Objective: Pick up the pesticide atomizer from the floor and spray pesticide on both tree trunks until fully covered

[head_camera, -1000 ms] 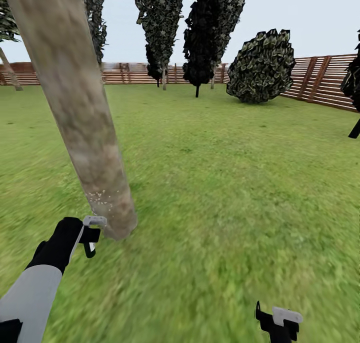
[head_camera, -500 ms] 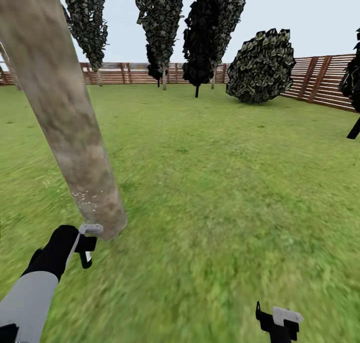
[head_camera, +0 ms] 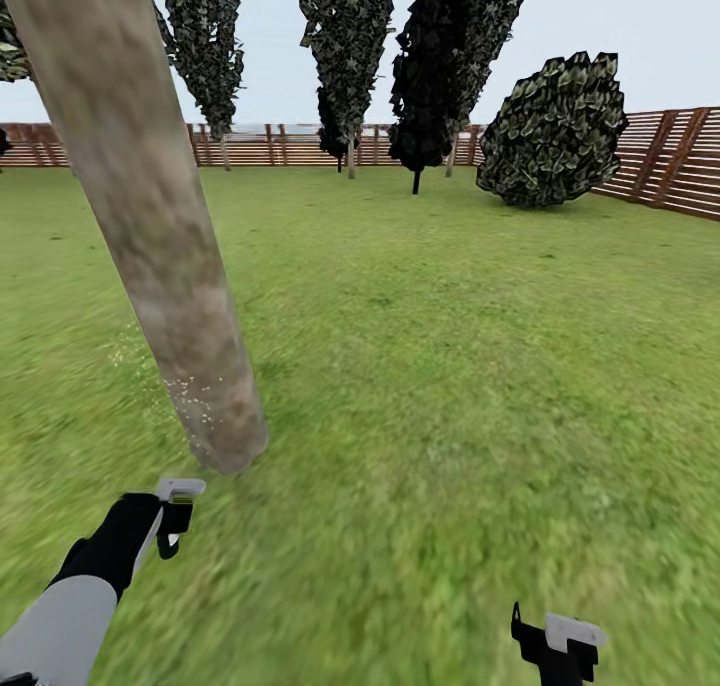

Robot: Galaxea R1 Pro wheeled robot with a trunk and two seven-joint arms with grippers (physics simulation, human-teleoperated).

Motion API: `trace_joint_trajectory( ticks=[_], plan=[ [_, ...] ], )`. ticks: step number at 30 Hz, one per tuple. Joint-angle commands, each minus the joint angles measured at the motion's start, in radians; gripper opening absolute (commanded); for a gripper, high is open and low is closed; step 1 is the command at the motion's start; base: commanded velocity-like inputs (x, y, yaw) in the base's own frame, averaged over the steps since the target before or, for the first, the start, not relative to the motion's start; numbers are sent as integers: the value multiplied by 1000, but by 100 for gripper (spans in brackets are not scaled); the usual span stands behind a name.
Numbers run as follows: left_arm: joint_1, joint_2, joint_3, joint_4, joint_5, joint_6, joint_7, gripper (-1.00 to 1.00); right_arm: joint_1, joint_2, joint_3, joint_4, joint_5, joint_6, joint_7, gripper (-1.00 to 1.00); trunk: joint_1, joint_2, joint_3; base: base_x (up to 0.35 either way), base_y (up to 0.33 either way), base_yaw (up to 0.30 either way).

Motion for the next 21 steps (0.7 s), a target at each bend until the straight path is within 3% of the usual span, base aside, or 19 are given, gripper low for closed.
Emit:
trace_joint_trajectory(
  ticks=[1,6,12,16,21],
  plan=[
    [0,-1,0,33,2,-6,5,-100,0,0,0,0,0,0,0,100,0,0,0,0,0,0],
    [0,-5,-1,90,51,-76,11,-100,0,1,0,0,0,0,0,100,0,0,0,155,-5,4],
    [0,-1,4,93,56,-87,12,-100,0,2,0,0,0,0,0,100,0,0,-2,263,-136,195],
    [2,-2,36,93,57,-90,10,-100,0,3,0,0,0,0,0,100,0,0,-4,109,-258,240],
    [3,-8,38,93,56,-91,10,-100,0,1,0,0,0,0,0,100,0,0,-4,118,-261,40]
  ],
)
